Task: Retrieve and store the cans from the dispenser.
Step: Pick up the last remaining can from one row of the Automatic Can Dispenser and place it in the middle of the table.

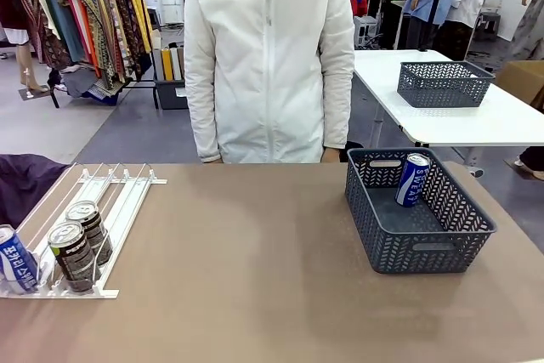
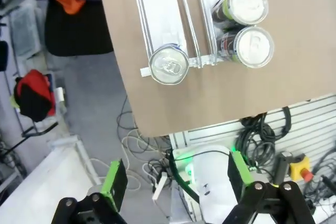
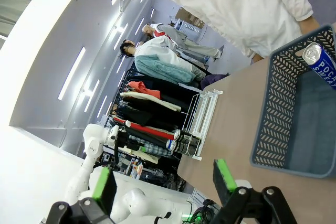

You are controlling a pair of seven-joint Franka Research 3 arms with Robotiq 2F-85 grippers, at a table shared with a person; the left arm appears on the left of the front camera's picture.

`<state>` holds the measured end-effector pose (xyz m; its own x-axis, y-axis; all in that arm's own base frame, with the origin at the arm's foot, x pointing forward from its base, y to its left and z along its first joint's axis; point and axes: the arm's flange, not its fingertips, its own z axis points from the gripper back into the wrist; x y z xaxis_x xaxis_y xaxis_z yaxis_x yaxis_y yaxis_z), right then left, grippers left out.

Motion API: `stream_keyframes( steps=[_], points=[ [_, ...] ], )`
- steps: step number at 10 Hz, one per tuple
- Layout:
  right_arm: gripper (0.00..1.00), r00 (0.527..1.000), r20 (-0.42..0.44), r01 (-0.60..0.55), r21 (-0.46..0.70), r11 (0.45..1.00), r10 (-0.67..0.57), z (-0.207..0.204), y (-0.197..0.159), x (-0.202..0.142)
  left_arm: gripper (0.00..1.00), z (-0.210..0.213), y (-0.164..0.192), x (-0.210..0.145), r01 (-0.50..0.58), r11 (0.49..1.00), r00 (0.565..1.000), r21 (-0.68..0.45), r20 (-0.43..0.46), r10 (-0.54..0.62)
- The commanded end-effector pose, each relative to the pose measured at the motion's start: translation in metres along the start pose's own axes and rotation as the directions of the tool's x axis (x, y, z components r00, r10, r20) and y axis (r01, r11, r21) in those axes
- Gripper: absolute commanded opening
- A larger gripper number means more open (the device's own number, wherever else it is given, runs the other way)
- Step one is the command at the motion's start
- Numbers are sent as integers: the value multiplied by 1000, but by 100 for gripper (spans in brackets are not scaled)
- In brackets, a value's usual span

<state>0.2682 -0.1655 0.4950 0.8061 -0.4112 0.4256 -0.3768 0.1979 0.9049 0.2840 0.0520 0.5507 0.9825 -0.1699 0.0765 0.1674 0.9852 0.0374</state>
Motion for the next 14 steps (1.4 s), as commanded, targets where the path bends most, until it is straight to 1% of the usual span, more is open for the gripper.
stream_keyframes(
  steps=[1, 3, 4, 5, 7, 8, 9, 11, 12, 13, 14],
  points=[
    [100, 1000, 20, -8, 18, 1000, 7, -3, 4, 3, 100, -35, 5, 9, -100, 995, 995, -14, 8, 100],
    [100, 1000, 20, -8, 18, 1000, 7, -3, 4, 3, 100, -58, 18, 11, -196, 979, 980, -53, 5, 197],
    [100, 1000, 20, -8, 18, 1000, 7, -3, 4, 3, 100, -71, 18, 15, -226, 972, 974, -69, 22, 227],
    [100, 1000, 20, -8, 18, 1000, 7, -3, 4, 3, 100, -82, 15, 20, -208, 971, 977, -115, 29, 212],
    [100, 1000, 20, -8, 18, 1000, 7, -3, 4, 3, 100, -109, 10, 31, -240, 961, 969, -139, 28, 246],
    [100, 1000, 20, -8, 18, 1000, 7, -3, 4, 3, 100, -122, 10, 39, -231, 961, 970, -154, 44, 240],
    [100, 1000, 20, -8, 18, 1000, 7, -3, 4, 3, 100, -130, 12, 42, -235, 959, 971, -161, 7, 239],
    [100, 1000, 20, -8, 18, 1000, 7, -3, 4, 3, 100, -142, 11, 44, -263, 961, 965, -90, -26, 262],
    [100, 1000, 20, -8, 18, 1000, 7, -3, 4, 3, 100, -145, 11, 43, -257, 960, 966, -110, -45, 253],
    [100, 1000, 20, -8, 18, 1000, 7, -3, 4, 3, 100, -148, 9, 43, -257, 961, 966, -97, -50, 254],
    [100, 1000, 20, -8, 18, 1000, 7, -3, 4, 3, 100, -149, 10, 41, -254, 961, 967, -112, -62, 249]
  ],
)
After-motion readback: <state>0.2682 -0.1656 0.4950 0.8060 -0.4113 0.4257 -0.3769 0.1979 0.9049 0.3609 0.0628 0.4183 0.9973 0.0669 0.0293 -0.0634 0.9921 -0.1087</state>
